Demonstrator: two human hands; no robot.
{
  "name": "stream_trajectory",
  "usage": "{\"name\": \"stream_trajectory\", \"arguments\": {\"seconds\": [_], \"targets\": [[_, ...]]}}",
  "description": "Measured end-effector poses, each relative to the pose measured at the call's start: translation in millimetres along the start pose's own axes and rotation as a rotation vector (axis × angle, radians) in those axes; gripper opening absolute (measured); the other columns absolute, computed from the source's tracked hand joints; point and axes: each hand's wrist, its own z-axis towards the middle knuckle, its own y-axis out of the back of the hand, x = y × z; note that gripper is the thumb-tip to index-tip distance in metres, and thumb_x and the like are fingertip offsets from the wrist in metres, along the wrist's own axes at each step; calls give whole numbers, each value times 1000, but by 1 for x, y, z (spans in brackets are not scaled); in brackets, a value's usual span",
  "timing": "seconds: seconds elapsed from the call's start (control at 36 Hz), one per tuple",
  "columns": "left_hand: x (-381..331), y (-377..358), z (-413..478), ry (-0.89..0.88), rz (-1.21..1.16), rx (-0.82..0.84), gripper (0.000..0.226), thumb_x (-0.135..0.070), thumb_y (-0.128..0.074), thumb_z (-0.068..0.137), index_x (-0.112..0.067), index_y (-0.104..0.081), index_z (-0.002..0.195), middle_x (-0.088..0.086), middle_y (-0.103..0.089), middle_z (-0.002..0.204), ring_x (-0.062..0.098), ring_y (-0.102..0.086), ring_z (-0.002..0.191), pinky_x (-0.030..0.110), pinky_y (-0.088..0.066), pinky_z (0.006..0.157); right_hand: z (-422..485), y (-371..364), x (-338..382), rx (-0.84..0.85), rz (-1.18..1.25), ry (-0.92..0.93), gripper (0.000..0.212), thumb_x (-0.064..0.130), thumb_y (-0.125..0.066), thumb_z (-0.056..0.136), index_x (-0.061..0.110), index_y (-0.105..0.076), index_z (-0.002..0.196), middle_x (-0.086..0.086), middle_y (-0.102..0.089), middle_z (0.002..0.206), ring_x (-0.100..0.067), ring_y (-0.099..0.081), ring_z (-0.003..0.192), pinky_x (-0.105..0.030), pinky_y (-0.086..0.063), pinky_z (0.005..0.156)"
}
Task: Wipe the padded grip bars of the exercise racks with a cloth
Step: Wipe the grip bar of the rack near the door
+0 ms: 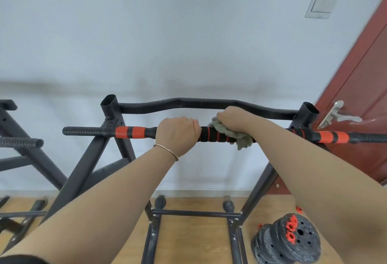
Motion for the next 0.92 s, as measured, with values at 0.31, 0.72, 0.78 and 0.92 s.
{"name": "stream_trajectory", "arguments": {"seconds": [0.31,0.72,0.78,0.92], "targets": [[5,22,41,78,-212,215,23,-4,-44,88,-14,-27,76,2,-46,69,23,-46,61,31,-36,48,-47,-21,-44,-634,80,-77,26,5,-62,92,-11,-61,112,-19,-63,75,-34,-58,57,-41,-50,51],[1,13,40,-38,-187,279,28,-3,-58,80,-21,-38,87,-3,-38,71,22,-47,68,35,-40,57,-24,-46,-21,-528,-330,127,30,34,-40,94,25,-65,109,8,-58,72,-21,-51,60,-25,-31,49],[-1,10,38,-23,-167,228,29,-5,-59,79,-20,-36,88,-3,-37,68,20,-44,62,33,-36,53,-14,-36,-24,-431,-293,149,27,32,-43,94,23,-65,107,6,-62,79,-20,-48,63,-26,-25,48],[-11,4,22,8,-82,100,20,-5,-55,76,-16,-42,86,0,-35,56,18,-32,46,26,-26,45,9,-11,-27,-66,326,-93,41,31,-32,101,26,-61,73,3,-65,80,-16,-61,77,-33,-43,67]]}}
